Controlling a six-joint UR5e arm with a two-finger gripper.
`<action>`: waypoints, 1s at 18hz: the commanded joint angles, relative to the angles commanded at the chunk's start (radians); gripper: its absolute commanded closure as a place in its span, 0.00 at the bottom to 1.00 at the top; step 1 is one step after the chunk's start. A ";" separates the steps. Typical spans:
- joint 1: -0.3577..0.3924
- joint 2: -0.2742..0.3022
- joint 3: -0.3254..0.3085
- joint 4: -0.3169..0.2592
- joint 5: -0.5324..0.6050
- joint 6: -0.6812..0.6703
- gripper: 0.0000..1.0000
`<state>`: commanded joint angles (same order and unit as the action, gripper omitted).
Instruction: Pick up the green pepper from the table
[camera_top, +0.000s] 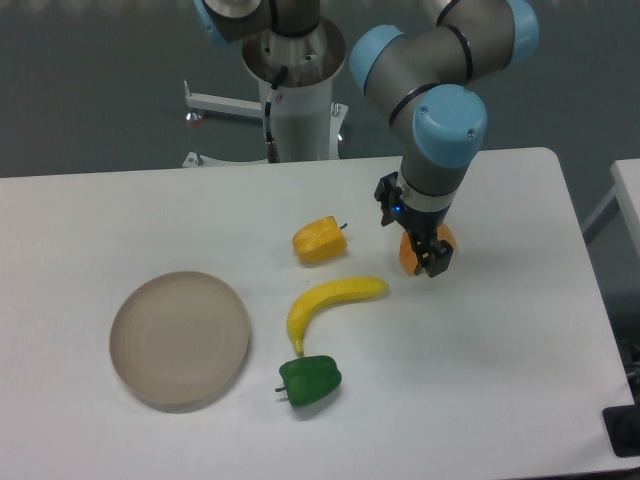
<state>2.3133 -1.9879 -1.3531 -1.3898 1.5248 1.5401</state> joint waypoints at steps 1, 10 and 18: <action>-0.024 -0.029 0.038 0.009 0.000 -0.005 0.00; -0.158 -0.181 0.088 0.222 0.002 -0.255 0.00; -0.195 -0.261 0.154 0.227 -0.003 -0.324 0.00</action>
<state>2.1184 -2.2488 -1.1996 -1.1628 1.5217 1.2164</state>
